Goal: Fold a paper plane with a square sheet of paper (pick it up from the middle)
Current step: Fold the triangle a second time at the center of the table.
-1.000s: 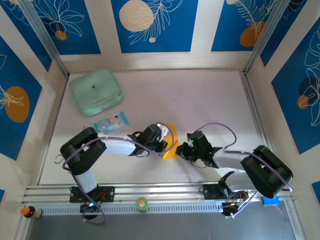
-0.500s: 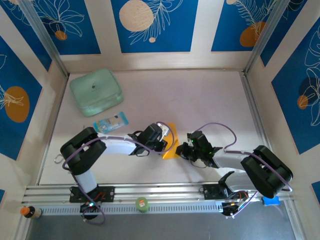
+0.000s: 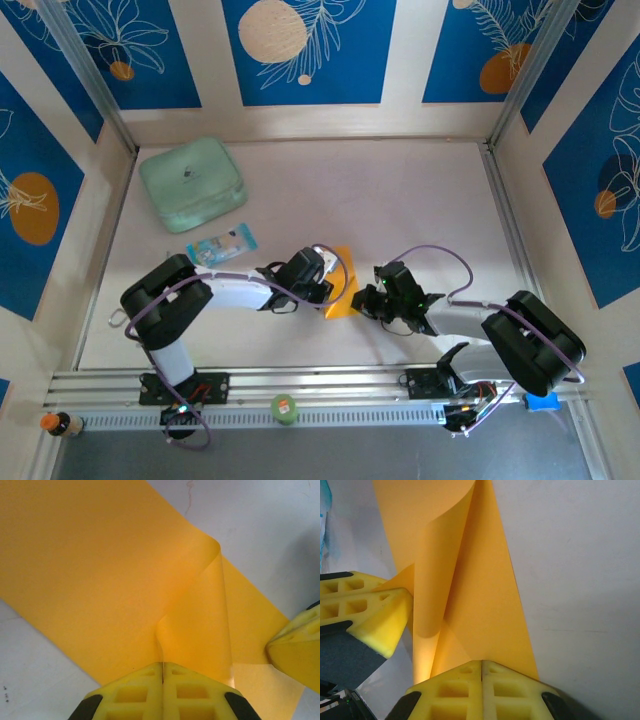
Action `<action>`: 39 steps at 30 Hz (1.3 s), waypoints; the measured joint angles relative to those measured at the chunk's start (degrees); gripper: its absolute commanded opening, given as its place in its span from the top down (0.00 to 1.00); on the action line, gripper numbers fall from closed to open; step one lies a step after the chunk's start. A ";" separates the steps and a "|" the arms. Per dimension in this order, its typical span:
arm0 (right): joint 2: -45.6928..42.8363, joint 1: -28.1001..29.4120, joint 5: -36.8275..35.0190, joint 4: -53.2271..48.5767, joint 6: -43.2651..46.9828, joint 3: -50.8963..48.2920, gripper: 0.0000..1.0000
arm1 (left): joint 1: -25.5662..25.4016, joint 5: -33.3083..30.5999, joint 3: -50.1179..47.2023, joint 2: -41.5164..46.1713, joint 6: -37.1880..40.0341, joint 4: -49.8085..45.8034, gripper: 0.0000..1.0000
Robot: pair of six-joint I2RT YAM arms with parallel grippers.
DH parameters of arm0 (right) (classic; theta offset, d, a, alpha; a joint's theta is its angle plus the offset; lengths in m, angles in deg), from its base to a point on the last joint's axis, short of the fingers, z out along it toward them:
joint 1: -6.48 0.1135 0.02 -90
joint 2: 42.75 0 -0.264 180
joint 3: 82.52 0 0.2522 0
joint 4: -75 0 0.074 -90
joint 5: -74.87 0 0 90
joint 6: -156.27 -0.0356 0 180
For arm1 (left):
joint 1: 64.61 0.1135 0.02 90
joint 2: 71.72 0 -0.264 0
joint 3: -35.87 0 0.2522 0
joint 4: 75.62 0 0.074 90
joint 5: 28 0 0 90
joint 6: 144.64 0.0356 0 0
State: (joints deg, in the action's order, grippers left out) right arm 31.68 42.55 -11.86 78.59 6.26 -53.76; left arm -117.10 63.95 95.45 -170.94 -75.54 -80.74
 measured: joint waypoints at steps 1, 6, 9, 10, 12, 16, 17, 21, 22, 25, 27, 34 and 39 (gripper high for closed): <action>0.00 0.00 0.00 0.00 0.00 0.00 1.00 | 0.00 -0.13 0.02 0.00 0.00 0.00 0.96; 0.00 -0.11 0.07 -0.04 0.00 0.00 1.00 | 0.00 -0.55 0.00 0.00 0.00 -0.11 0.96; 0.00 -0.11 0.07 -0.04 0.00 0.00 1.00 | 0.00 -0.55 0.02 -0.02 0.00 -0.13 0.96; 0.00 -0.11 0.07 -0.04 0.00 0.00 1.00 | 0.00 -0.55 0.00 -0.04 0.00 -0.13 0.96; 0.00 -0.11 0.07 -0.04 0.00 0.00 1.00 | 0.00 -0.55 0.00 -0.17 0.02 -0.13 0.96; 0.00 -0.11 0.07 -0.04 0.00 0.00 1.00 | 0.00 -0.52 0.11 -0.63 0.02 -0.07 0.96; 0.00 -0.11 0.07 -0.04 0.00 0.00 1.00 | 0.00 -0.55 0.11 -0.66 0.02 -0.07 0.96; 0.00 -0.11 0.07 -0.04 0.00 0.00 1.00 | 0.00 -0.52 0.24 -0.72 0.02 -0.11 0.96; 0.00 -0.11 0.07 -0.04 0.00 0.00 1.00 | 0.00 -0.55 0.26 -0.72 0.02 -0.11 0.96; 0.00 -0.11 0.04 -0.04 -0.02 0.00 1.00 | 0.00 -0.55 0.24 -0.72 0.00 -0.09 0.96; 0.00 -0.11 0.04 -0.04 -0.02 0.00 1.00 | 0.00 -0.55 0.24 -0.72 0.00 -0.04 0.96; 0.00 -0.11 0.04 -0.04 -0.02 0.00 1.00 | 0.00 -0.52 -0.57 -0.61 0.02 1.55 0.96; 0.00 -0.11 0.04 -0.04 0.00 0.00 1.00 | 0.00 -0.55 -1.11 -0.61 -0.02 2.91 0.96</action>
State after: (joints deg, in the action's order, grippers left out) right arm 31.68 42.44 -11.81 78.54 6.26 -53.76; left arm -117.10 63.41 94.34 -171.55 -75.56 -77.83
